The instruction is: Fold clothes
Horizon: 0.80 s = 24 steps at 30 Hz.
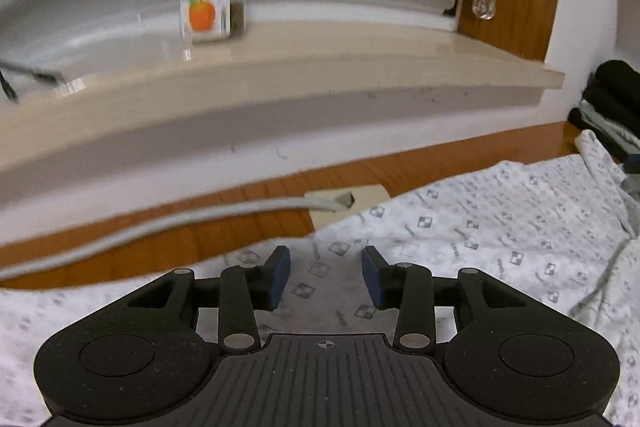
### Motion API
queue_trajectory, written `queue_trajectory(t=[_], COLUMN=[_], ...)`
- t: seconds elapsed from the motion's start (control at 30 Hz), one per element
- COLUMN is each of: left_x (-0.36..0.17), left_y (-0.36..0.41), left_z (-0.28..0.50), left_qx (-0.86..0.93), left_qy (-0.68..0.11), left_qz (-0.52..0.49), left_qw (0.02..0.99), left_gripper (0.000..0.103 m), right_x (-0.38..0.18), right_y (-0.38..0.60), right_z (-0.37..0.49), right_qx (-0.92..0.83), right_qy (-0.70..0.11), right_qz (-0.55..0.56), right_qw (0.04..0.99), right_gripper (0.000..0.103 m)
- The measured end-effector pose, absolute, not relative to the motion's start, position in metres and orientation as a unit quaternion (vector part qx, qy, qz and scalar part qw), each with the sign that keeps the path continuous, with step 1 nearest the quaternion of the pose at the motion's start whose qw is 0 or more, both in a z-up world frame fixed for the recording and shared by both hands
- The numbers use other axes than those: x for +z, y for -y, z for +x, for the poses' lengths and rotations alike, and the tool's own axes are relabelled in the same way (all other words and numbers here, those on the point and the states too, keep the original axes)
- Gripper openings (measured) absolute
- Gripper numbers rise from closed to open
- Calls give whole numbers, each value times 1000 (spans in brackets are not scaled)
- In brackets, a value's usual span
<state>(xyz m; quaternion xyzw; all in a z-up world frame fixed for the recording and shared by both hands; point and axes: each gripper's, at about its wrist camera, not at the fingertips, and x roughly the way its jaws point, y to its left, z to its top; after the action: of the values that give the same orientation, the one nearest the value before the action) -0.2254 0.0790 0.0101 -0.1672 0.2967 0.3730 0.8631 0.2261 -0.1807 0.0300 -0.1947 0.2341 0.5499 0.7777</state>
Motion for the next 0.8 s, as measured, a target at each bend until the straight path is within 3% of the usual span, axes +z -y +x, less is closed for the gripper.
queue_trajectory(t=[0.17,0.37,0.4,0.43,0.47,0.8], left_x=[2,4,4,5,6,11], left_y=[-85,-85,-85,-86,-86,-88], left_z=[-236,-242,-243,-245,-246,-265], left_qx=[370,376,378,380,382,399], left_qy=[-263,-249,-247,-244,-240,-205], left_qz=[-189,-197,-199,-201,-203,-210], left_qw=[871,870,870,869,869,869], left_gripper=[46,46,46,46,46,47], right_x=[25,23,24,28,32,146], right_y=[161,143,141,140,139,142], right_z=[240,247,249,249,249,297], right_qx=[573,559,557,554,551,425], right_qy=[-287,-306,-309,-303,-297,-120], right_qz=[-138,-170,-173,-180,-188,-141], right_qw=[755,752,751,754,757,886], right_gripper=[41,41,39,16,3,3])
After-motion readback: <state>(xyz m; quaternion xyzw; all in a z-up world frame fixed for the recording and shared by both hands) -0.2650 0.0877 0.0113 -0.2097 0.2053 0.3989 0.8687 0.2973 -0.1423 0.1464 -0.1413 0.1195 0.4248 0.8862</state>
